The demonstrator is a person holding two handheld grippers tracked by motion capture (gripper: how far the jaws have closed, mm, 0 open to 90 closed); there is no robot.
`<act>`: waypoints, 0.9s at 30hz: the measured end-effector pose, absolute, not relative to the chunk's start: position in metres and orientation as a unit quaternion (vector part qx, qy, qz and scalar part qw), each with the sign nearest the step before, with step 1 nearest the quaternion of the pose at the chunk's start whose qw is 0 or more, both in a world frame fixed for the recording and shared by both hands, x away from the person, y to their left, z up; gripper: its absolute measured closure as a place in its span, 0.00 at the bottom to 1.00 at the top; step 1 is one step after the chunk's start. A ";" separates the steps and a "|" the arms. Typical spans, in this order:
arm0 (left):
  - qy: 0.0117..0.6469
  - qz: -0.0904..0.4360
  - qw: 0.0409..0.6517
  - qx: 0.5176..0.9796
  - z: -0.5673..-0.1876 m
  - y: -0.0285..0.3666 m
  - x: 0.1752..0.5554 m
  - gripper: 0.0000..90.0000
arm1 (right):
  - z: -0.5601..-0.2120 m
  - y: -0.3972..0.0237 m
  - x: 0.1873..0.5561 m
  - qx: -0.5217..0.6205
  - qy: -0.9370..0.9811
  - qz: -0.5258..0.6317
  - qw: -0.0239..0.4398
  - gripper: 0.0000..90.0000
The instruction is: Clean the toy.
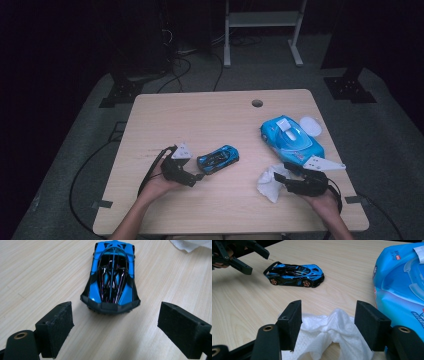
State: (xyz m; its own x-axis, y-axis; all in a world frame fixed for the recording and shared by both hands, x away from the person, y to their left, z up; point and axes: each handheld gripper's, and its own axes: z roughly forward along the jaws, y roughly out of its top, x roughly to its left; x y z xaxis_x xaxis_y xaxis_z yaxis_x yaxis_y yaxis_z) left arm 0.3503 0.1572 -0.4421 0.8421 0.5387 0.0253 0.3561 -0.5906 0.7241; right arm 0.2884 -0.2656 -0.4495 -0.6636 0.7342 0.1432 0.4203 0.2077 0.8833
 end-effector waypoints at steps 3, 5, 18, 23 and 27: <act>0.256 0.120 0.378 0.882 -0.444 0.160 0.347 0.14 | -0.450 -0.265 0.288 0.378 0.763 0.501 0.156 0.42; 0.257 0.120 0.376 0.882 -0.445 0.163 0.345 0.14 | -0.450 -0.265 0.288 0.378 0.763 0.500 0.157 0.41; 0.271 0.110 0.381 0.877 -0.450 0.179 0.334 0.14 | -0.452 -0.265 0.288 0.384 0.764 0.495 0.153 0.40; 0.273 0.113 0.384 0.875 -0.449 0.184 0.329 0.13 | -0.452 -0.264 0.288 0.385 0.765 0.493 0.152 0.39; 0.280 0.109 0.395 0.868 -0.449 0.189 0.325 0.13 | -0.452 -0.264 0.287 0.385 0.765 0.493 0.152 0.39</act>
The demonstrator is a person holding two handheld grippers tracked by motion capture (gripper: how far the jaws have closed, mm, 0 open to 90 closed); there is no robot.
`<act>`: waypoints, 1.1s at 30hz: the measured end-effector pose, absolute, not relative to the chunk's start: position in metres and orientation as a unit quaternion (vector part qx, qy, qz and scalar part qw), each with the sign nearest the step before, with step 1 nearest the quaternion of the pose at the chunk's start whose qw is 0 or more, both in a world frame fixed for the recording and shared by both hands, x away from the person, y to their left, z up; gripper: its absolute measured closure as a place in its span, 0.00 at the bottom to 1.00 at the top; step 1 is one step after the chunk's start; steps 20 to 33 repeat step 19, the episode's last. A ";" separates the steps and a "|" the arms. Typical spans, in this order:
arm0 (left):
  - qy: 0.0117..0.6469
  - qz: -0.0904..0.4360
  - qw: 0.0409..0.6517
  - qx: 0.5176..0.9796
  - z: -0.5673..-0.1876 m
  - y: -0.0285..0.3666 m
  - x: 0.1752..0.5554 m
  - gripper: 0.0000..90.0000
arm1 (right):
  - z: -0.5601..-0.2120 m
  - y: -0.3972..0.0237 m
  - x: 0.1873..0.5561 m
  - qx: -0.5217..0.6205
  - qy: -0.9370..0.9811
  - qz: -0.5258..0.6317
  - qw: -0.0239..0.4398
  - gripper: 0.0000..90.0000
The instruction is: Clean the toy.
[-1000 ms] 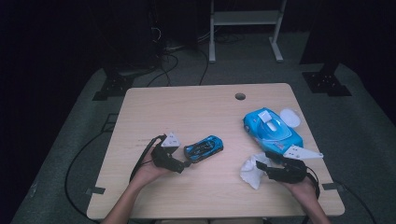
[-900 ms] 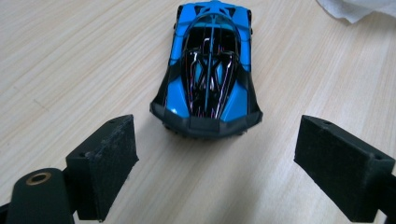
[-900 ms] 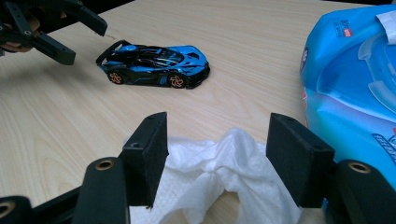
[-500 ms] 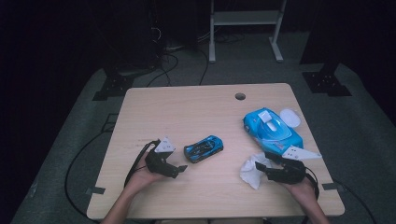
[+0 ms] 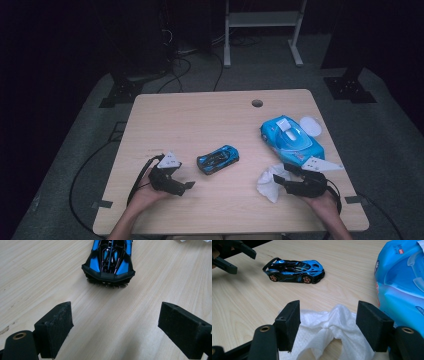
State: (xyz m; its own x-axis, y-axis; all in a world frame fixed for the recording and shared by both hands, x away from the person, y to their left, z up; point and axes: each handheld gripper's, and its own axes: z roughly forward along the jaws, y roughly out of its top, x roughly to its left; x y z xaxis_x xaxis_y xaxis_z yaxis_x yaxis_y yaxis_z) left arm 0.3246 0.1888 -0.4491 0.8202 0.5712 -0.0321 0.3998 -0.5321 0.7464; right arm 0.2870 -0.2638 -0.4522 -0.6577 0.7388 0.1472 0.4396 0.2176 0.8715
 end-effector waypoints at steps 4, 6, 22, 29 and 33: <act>0.278 0.110 0.397 0.868 -0.449 0.192 0.318 0.13 | -0.454 -0.265 0.287 0.387 0.764 0.494 0.149 0.38; 0.278 0.114 0.394 0.869 -0.450 0.194 0.315 0.12 | -0.454 -0.265 0.287 0.388 0.765 0.492 0.151 0.38; 0.309 0.121 0.412 0.849 -0.455 0.207 0.314 0.10 | -0.459 -0.255 0.280 0.381 0.772 0.487 0.149 0.35; 0.309 0.121 0.412 0.849 -0.455 0.207 0.314 0.10 | -0.459 -0.255 0.280 0.381 0.772 0.487 0.149 0.35; 0.309 0.121 0.412 0.849 -0.455 0.207 0.314 0.10 | -0.459 -0.255 0.280 0.381 0.772 0.487 0.149 0.35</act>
